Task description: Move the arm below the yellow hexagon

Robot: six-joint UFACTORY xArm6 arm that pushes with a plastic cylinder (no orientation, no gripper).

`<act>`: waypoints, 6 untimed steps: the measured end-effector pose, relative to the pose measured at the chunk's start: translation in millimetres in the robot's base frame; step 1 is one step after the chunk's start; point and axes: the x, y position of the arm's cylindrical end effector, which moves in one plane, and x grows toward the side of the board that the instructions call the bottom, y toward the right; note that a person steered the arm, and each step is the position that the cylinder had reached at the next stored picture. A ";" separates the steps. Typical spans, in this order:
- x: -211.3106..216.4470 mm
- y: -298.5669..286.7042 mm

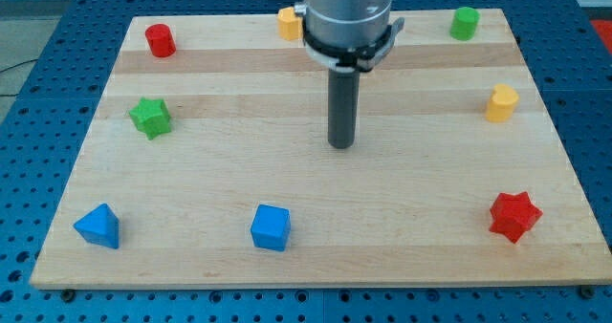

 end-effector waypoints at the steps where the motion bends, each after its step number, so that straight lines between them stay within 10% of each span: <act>1: -21.7 36.1; 4: -68.6 -205.3; 6: -157.1 -117.9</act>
